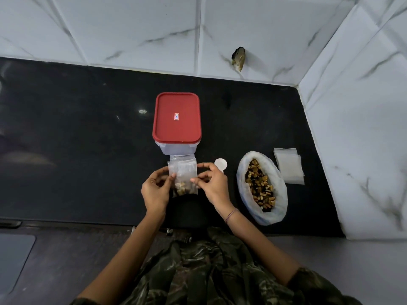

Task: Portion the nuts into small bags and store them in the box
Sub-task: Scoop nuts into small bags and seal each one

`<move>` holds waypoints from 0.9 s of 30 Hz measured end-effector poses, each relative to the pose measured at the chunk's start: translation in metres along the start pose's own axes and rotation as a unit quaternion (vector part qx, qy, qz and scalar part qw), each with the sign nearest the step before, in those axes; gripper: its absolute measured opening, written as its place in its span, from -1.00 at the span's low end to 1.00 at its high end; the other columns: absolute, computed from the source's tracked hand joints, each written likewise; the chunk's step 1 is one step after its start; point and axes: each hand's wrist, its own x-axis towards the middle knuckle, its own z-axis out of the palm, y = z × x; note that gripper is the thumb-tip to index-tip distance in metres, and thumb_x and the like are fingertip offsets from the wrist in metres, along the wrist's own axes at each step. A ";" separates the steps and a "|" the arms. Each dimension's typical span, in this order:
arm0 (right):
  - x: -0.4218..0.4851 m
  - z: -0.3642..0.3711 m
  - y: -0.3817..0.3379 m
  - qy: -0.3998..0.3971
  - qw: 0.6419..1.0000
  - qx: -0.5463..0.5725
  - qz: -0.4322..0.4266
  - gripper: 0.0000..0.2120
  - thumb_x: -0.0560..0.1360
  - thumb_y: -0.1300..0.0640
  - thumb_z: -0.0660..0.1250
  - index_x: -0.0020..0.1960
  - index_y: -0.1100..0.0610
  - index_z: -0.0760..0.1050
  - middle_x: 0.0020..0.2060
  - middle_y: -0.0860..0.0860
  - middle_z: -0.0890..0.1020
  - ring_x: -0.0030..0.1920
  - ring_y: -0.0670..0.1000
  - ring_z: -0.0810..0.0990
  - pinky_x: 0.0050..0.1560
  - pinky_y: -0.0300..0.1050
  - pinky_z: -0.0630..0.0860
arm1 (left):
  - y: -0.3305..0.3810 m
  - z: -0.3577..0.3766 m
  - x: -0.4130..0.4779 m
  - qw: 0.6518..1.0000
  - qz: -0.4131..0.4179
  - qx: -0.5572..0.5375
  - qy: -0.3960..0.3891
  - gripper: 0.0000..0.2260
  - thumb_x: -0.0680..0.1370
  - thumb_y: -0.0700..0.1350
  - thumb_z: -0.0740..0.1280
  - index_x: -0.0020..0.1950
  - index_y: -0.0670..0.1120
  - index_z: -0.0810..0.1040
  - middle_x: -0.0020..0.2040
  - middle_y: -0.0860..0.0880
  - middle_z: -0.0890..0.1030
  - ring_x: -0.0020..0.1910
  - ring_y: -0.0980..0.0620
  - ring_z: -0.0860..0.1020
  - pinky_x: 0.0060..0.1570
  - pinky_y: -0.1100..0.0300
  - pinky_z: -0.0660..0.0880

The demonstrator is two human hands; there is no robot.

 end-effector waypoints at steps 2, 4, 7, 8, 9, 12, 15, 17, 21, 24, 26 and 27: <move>0.007 0.008 0.001 -0.005 1.000 -0.021 0.002 -0.65 0.38 0.27 0.48 0.11 0.11 0.49 -0.28 -0.04 0.63 -0.27 -0.12 0.62 -0.13 -0.26 0.58 | -0.001 -0.002 0.006 1.000 0.003 0.029 0.011 -0.83 0.48 -0.15 0.46 0.05 -0.05 0.61 -0.25 -0.04 0.67 -0.22 0.02 0.65 -0.09 0.02 0.61; 0.012 0.014 0.002 -0.002 0.999 -0.042 0.001 -0.66 0.40 0.28 0.47 0.11 0.11 0.47 -0.25 0.00 0.61 -0.25 -0.05 0.63 -0.13 -0.14 0.61 | -0.001 -0.001 0.012 0.999 0.014 0.049 0.010 -0.82 0.48 -0.16 0.46 0.06 -0.03 0.58 -0.26 -0.01 0.66 -0.24 0.04 0.63 -0.11 0.04 0.61; 0.015 0.018 0.005 0.022 0.997 -0.067 -0.003 -0.72 0.41 0.28 0.45 0.05 0.13 0.44 -0.27 -0.03 0.58 -0.27 -0.07 0.60 -0.15 -0.17 0.60 | -0.001 0.001 0.020 0.998 0.025 0.063 -0.001 -0.74 0.47 -0.15 0.46 0.13 -0.05 0.56 -0.23 0.01 0.66 -0.23 0.07 0.62 -0.12 0.07 0.61; 0.014 0.018 0.006 0.033 0.997 -0.072 -0.006 -0.74 0.41 0.27 0.45 0.02 0.14 0.43 -0.27 -0.03 0.57 -0.27 -0.08 0.58 -0.16 -0.20 0.58 | -0.001 0.001 0.021 0.998 0.029 0.064 -0.005 -0.71 0.47 -0.14 0.47 0.16 -0.05 0.55 -0.21 0.01 0.65 -0.22 0.09 0.62 -0.11 0.10 0.60; 0.014 0.019 0.007 0.043 0.996 -0.079 -0.010 -0.75 0.42 0.27 0.44 0.00 0.14 0.42 -0.28 -0.04 0.57 -0.27 -0.09 0.58 -0.18 -0.23 0.56 | -0.001 0.002 0.021 0.997 0.035 0.062 -0.009 -0.68 0.47 -0.14 0.46 0.20 -0.05 0.52 -0.18 0.02 0.65 -0.20 0.13 0.60 -0.10 0.17 0.58; 0.013 0.020 0.008 0.062 0.993 -0.102 -0.015 -0.77 0.44 0.25 0.42 -0.04 0.11 0.38 -0.28 -0.06 0.54 -0.27 -0.13 0.54 -0.23 -0.33 0.49 | -0.004 0.000 0.017 0.994 0.084 0.072 -0.006 -0.54 0.48 -0.13 0.45 0.33 -0.08 0.39 0.00 0.02 0.59 -0.05 0.15 0.55 -0.10 0.42 0.46; 0.012 0.020 0.008 0.076 0.987 -0.130 -0.047 -0.80 0.45 0.24 0.40 -0.03 0.13 0.39 -0.18 -0.04 0.51 -0.20 -0.11 0.51 -0.15 -0.28 0.48 | -0.011 -0.007 0.007 0.962 0.209 0.176 -0.013 -0.52 0.47 -0.17 0.45 0.34 -0.15 0.37 0.16 -0.03 0.45 0.10 0.08 0.41 -0.03 0.32 0.44; 0.007 0.021 0.011 0.090 0.966 -0.203 -0.131 -0.80 0.45 0.27 0.38 0.02 0.15 0.42 -0.04 0.00 0.46 -0.06 -0.07 0.47 -0.01 -0.28 0.45 | -0.017 -0.008 0.000 0.912 0.297 0.281 -0.034 -0.57 0.46 -0.21 0.44 0.29 -0.19 0.43 0.21 -0.10 0.46 0.16 -0.01 0.38 0.08 0.17 0.42; -0.006 0.025 0.017 0.073 0.896 -0.343 -0.274 -0.76 0.43 0.32 0.32 0.09 0.19 0.50 0.09 0.07 0.45 0.08 0.01 0.40 0.13 -0.22 0.39 | -0.027 -0.006 -0.002 0.868 0.304 0.386 -0.071 -0.63 0.47 -0.24 0.41 0.27 -0.15 0.52 0.24 -0.11 0.52 0.20 -0.07 0.41 0.07 -0.02 0.47; -0.009 0.030 0.029 0.019 0.856 -0.394 -0.334 -0.70 0.46 0.28 0.28 0.20 0.21 0.51 0.18 0.09 0.51 0.20 0.06 0.44 0.17 -0.11 0.49 | -0.024 -0.005 0.003 0.863 0.282 0.411 -0.084 -0.67 0.51 -0.20 0.38 0.28 -0.15 0.54 0.27 -0.10 0.54 0.24 -0.11 0.46 0.07 -0.02 0.47; -0.005 0.034 0.035 -0.016 0.851 -0.411 -0.327 -0.66 0.52 0.26 0.20 0.27 0.26 0.47 0.26 0.12 0.50 0.31 0.08 0.43 0.28 -0.07 0.44 | -0.023 -0.005 0.005 0.853 0.290 0.425 -0.086 -0.69 0.54 -0.18 0.35 0.28 -0.15 0.54 0.28 -0.11 0.55 0.25 -0.12 0.49 0.08 -0.02 0.48; -0.004 0.035 0.036 -0.033 0.850 -0.424 -0.310 -0.63 0.54 0.23 0.13 0.31 0.28 0.44 0.31 0.14 0.48 0.36 0.10 0.40 0.33 -0.05 0.39 | -0.024 -0.004 0.006 0.848 0.296 0.431 -0.090 -0.69 0.56 -0.17 0.32 0.29 -0.16 0.54 0.29 -0.12 0.54 0.27 -0.12 0.49 0.11 -0.02 0.47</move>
